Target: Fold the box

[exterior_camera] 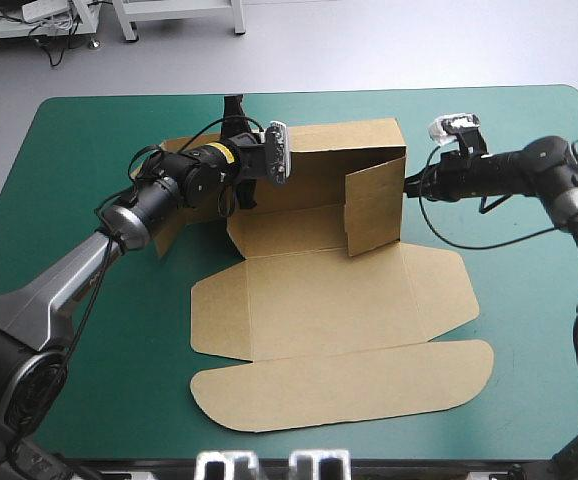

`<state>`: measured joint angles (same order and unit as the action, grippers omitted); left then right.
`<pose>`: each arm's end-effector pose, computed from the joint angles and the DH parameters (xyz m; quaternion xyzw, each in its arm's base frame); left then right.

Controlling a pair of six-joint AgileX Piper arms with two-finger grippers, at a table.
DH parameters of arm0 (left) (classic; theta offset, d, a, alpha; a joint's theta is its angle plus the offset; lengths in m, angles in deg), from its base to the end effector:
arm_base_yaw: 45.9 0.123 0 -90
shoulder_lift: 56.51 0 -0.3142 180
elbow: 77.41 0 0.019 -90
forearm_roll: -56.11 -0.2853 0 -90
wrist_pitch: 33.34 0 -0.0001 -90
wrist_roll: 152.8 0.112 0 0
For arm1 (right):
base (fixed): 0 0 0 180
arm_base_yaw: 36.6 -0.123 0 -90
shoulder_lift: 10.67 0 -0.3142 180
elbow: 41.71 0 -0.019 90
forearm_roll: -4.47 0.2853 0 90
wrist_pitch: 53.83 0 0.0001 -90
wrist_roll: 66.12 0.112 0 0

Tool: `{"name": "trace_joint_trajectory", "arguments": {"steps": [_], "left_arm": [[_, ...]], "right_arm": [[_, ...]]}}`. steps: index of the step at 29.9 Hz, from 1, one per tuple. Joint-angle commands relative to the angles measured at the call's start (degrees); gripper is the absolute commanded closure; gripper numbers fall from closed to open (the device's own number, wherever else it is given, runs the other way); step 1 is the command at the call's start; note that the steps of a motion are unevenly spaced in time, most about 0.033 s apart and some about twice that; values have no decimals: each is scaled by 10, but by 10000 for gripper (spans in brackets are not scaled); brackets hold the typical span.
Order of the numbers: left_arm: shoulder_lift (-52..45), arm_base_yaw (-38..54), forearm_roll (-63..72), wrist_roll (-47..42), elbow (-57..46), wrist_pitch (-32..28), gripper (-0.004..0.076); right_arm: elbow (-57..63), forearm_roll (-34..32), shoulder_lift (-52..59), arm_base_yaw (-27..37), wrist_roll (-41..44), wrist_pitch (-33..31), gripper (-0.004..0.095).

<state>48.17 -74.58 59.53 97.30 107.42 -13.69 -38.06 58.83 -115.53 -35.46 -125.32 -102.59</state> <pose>0.4037 -0.2234 0.3417 0.6430 0.5766 0.1567 0.4791 0.4128 0.0603 0.2841 -0.2243 0.8730 0.2543 0.3506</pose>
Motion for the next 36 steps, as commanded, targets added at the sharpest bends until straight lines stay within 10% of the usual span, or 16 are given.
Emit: {"name": "trace_joint_trajectory", "arguments": {"steps": [1, 6, 10, 16, 19, 32, 36], "left_arm": [[-15, -5, 24, -11, 6, 63, 733], [-15, -5, 24, -11, 6, 91, 733], [-15, -5, 24, -10, 6, 107, 733], [-15, -5, 38, -10, 6, 124, 733], [-15, -5, 42, -8, 6, 126, 733], [-11, -7, 96, -8, 6, 125, 733], [0, -12, 114, -20, 6, 129, 733]], "right_arm": [[100, 124, 75, -2, -166, 90, 922], [233, 363, 112, -2, -436, 131, 923], [246, 383, 112, -2, -478, 123, 900], [232, 355, 122, -2, -488, 84, 260], [227, 347, 132, -2, -488, 73, 91], [200, 369, 121, -25, -499, 77, 158], [188, 370, 121, -73, -496, 177, 158]]}}
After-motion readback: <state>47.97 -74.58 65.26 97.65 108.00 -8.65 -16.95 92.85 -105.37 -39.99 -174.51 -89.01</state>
